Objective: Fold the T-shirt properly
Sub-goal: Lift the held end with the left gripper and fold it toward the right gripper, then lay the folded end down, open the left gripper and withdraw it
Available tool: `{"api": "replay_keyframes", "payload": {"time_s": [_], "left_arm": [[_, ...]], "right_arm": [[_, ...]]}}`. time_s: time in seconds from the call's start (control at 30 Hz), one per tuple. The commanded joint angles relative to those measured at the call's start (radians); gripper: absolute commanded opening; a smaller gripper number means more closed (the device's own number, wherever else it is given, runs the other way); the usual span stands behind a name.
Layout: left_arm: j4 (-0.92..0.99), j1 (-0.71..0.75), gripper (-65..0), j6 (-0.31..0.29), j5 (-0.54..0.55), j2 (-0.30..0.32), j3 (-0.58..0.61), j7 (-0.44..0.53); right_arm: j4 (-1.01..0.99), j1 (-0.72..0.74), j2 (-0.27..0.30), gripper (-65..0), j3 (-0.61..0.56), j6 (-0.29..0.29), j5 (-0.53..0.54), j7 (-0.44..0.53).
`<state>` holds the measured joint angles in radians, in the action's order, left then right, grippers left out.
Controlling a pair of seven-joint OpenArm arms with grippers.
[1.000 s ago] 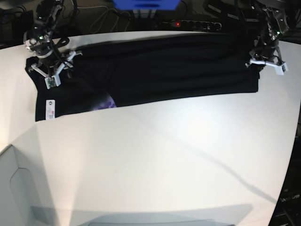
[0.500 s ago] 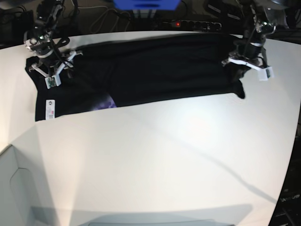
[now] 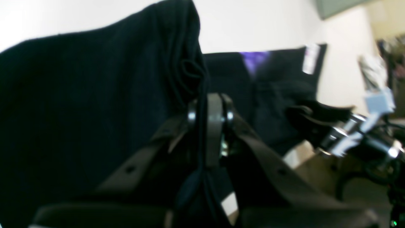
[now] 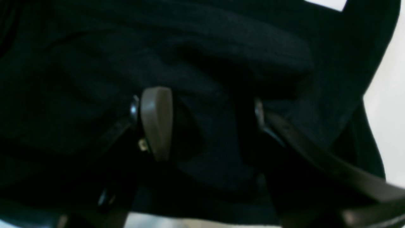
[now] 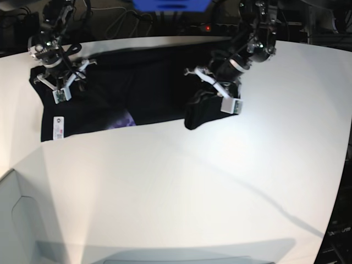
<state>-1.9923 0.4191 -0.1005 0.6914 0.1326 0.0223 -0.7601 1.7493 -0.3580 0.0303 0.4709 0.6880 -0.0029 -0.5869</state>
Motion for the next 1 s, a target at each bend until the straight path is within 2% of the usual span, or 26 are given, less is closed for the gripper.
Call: {"api": "replay_keyframes", "payload": {"time_s": [0.0, 0.17, 0.43, 0.67, 0.8, 0.97], "left_arm": [[-0.011, -0.022, -65.0, -0.002, 0.014, 0.000, 0.024, 0.017], [0.057, -0.119, -65.0, -0.002, 0.003, 0.000, 0.152, 0.014], [0.159, -0.223, -65.0, -0.002, -0.109, -0.009, 0.281, 0.018], [0.229, -0.312, -65.0, -0.002, -0.111, -0.011, 0.419, 0.018], [0.256, -0.334, -65.0, -0.002, -0.111, -0.012, 0.449, 0.018], [0.302, -0.355, -65.0, -0.002, -0.111, -0.057, 0.449, 0.018]], "right_arm": [[0.013, 0.001, 0.006, -32.2, 0.004, 0.010, 0.002, 0.009], [0.013, 0.009, 0.006, -32.2, 0.004, 0.010, 0.002, 0.009], [0.013, 0.009, 0.010, -32.2, -0.014, 0.010, 0.002, 0.009], [0.013, 0.009, 0.010, -32.2, -0.016, 0.010, 0.002, 0.009], [0.013, 0.009, 0.010, -32.2, -0.016, 0.010, 0.002, 0.009], [0.013, 0.009, 0.010, -32.2, -0.016, 0.010, 0.002, 0.009]]}}
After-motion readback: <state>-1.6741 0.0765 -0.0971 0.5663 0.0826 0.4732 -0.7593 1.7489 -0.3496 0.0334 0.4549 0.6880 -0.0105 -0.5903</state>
